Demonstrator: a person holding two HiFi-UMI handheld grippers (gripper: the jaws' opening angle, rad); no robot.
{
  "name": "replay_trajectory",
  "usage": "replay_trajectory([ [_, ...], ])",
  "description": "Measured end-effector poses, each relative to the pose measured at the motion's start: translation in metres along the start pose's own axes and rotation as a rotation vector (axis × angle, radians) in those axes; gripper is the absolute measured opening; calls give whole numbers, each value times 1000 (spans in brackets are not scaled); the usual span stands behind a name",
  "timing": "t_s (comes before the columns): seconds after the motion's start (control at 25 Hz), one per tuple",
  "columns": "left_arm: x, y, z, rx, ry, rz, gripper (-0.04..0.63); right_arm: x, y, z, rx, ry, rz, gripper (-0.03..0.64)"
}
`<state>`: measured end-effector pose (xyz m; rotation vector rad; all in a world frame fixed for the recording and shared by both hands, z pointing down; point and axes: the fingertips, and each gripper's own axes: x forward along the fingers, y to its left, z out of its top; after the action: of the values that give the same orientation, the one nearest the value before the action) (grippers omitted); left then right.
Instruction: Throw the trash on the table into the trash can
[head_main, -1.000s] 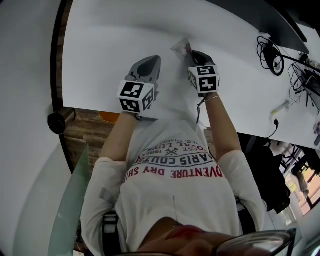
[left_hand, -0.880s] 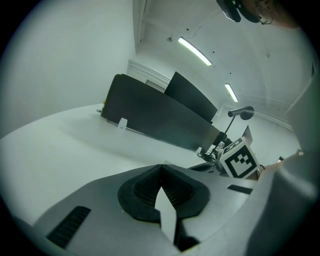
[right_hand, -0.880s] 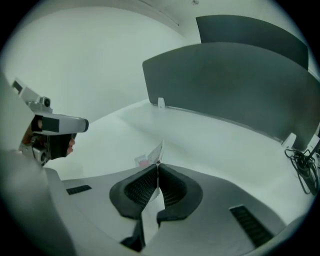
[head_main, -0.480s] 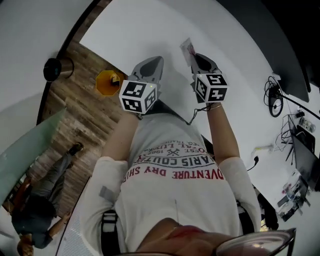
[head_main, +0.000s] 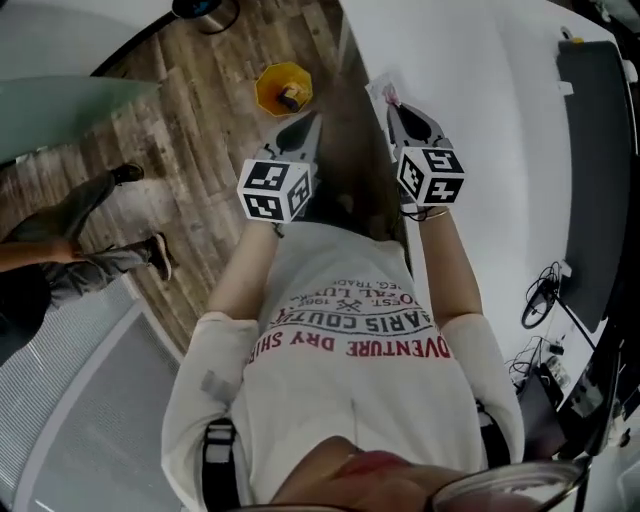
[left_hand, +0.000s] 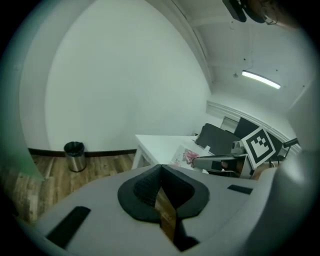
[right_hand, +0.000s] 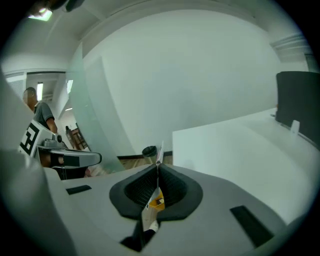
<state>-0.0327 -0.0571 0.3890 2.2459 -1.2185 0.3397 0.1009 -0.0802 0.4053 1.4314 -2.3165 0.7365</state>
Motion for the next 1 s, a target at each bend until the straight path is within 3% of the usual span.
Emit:
replay_trajectory([
  [0.2, -45, 99, -11, -108, -31, 151, 23, 83, 85, -7, -97, 100, 135, 31],
  [0.44, -57, 212, -49, -215, 8, 245, 23, 193, 143, -50, -157, 238, 186, 31],
  [0.68, -9, 308, -112, -306, 76, 275, 23, 308, 144, -130, -169, 375, 185, 32],
  [1.0, 79, 366, -237, -360, 184, 250, 23, 428, 98, -266, -187, 508, 170, 32],
])
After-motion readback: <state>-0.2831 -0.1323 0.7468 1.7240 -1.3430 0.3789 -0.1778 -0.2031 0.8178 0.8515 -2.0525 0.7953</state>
